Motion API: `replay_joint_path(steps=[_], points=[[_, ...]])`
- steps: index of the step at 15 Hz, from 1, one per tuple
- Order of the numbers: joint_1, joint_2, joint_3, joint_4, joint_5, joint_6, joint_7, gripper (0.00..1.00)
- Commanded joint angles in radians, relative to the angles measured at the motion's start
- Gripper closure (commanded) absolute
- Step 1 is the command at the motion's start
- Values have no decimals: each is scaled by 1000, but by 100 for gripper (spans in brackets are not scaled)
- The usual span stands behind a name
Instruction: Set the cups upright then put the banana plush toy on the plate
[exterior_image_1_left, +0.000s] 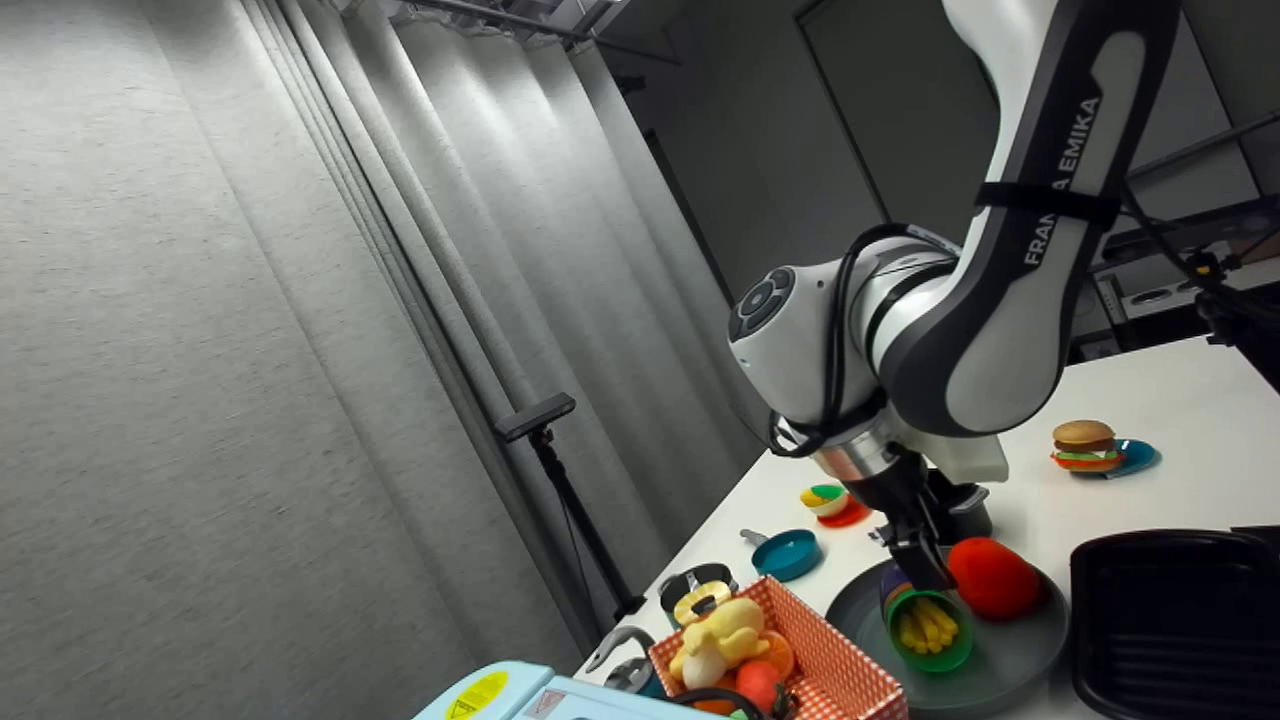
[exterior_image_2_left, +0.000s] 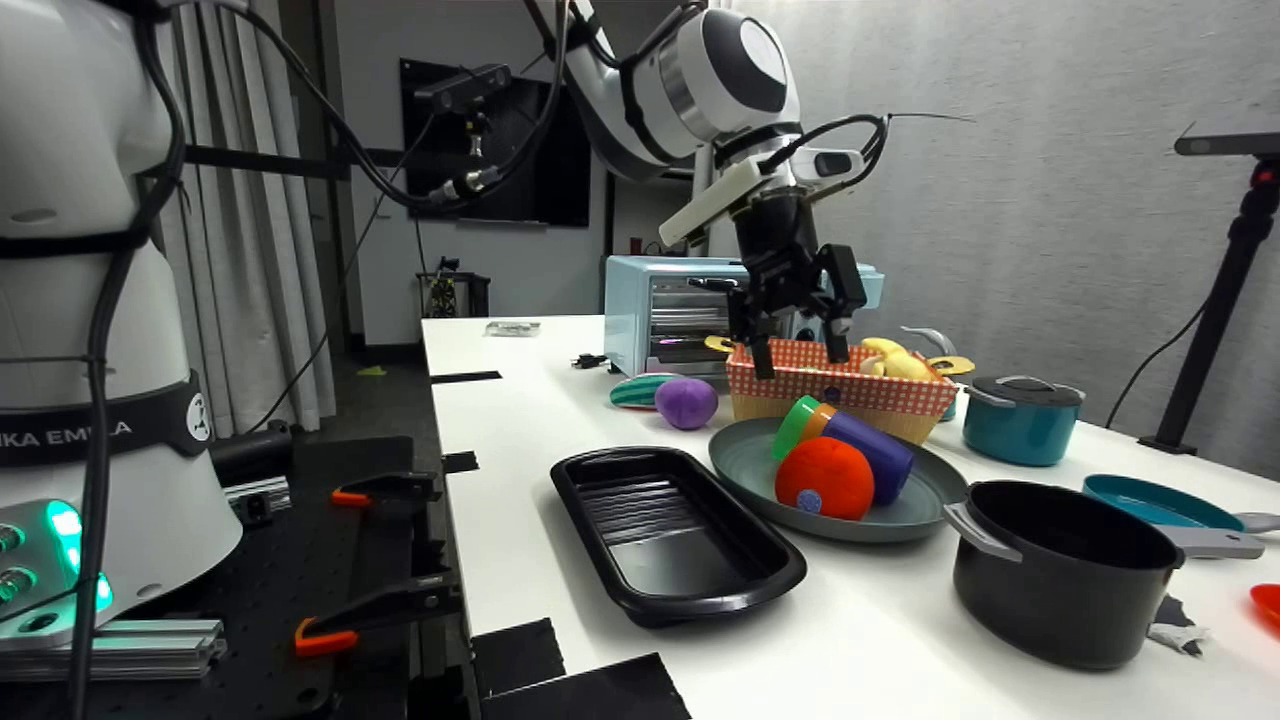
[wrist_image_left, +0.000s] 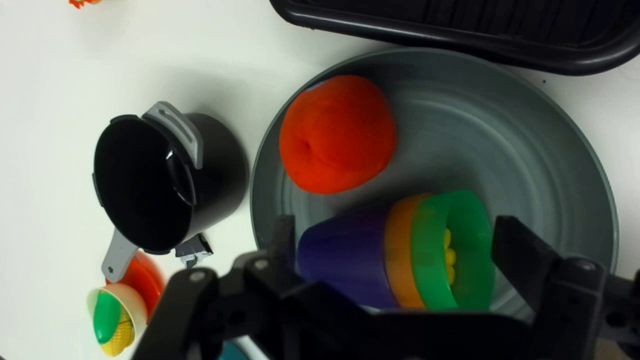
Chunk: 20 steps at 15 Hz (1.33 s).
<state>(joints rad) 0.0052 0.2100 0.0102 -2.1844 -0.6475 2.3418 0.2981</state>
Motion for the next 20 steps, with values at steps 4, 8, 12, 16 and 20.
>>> replay_joint_path(steps=[4,8,12,16,20], points=[[54,116,-43,84,-90,41,40,0],[72,169,-67,120,-164,65,63,0],[92,207,-92,139,-286,76,123,0],[93,224,-94,148,-389,67,177,25],[94,221,-81,146,-462,49,213,52]])
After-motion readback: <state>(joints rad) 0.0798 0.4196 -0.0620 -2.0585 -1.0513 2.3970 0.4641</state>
